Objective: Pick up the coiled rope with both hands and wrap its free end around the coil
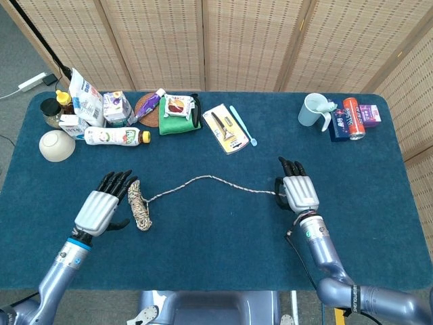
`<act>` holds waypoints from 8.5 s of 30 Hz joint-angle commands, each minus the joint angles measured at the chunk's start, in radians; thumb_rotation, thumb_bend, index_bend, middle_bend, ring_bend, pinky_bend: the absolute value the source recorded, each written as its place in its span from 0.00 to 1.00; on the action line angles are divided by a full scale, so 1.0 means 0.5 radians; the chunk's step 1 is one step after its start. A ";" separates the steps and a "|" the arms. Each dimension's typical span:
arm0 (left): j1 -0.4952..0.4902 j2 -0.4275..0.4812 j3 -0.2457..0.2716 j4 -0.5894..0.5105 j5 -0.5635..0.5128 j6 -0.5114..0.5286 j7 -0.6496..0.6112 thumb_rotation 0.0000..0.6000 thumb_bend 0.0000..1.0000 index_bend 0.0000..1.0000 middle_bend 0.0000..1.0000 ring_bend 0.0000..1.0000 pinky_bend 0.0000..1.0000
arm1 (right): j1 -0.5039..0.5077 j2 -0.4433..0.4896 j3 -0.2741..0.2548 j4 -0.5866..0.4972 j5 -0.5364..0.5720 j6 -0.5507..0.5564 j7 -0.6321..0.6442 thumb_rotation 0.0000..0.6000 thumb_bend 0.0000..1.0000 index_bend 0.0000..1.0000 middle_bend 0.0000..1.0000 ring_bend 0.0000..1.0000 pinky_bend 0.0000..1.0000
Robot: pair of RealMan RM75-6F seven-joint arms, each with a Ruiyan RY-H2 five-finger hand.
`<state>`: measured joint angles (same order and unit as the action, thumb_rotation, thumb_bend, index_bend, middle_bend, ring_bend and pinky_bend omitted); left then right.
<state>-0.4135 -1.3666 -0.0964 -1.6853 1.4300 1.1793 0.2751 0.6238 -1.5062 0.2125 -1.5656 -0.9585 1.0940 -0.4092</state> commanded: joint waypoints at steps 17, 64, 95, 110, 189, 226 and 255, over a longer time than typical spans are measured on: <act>-0.233 -0.296 -0.086 0.126 -0.304 -0.245 0.183 1.00 0.14 0.00 0.00 0.00 0.00 | -0.018 0.016 0.004 0.019 0.024 0.000 0.031 1.00 0.48 0.61 0.00 0.00 0.00; -0.160 -0.206 -0.052 0.256 -0.403 -0.175 -0.158 1.00 0.14 0.00 0.00 0.00 0.00 | -0.011 0.010 0.018 0.030 0.050 -0.001 0.039 1.00 0.49 0.62 0.00 0.00 0.00; -0.168 -0.298 -0.172 0.662 -0.727 -0.225 -0.081 1.00 0.14 0.00 0.00 0.00 0.00 | 0.000 -0.024 -0.010 0.040 -0.019 -0.033 0.067 1.00 0.49 0.63 0.00 0.00 0.00; -0.245 -0.123 -0.198 0.154 -1.224 -0.271 0.335 1.00 0.14 0.00 0.00 0.00 0.00 | 0.034 -0.076 -0.009 0.032 -0.045 -0.024 0.017 1.00 0.49 0.63 0.00 0.00 0.00; -0.461 -0.201 -0.096 0.454 -0.595 -0.138 0.439 1.00 0.61 0.51 0.43 0.54 0.65 | 0.034 0.291 0.142 -0.490 -0.072 -0.095 0.228 1.00 0.50 0.64 0.00 0.00 0.00; -0.722 -0.103 0.010 0.507 -0.191 -0.550 0.086 1.00 0.62 0.52 0.43 0.53 0.65 | 0.766 0.950 0.704 -0.713 1.257 -0.282 0.272 1.00 0.51 0.65 0.00 0.00 0.00; -0.836 0.308 0.058 -0.006 0.265 -0.667 -1.037 1.00 0.64 0.54 0.44 0.53 0.65 | 0.896 0.643 0.439 0.043 1.372 -0.460 0.335 1.00 0.51 0.66 0.00 0.00 0.00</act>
<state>-0.8322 -1.2320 -0.0674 -1.6873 1.5113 0.8146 -0.1541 1.0831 -1.1706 0.4437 -1.5585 -0.2551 0.8744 -0.2553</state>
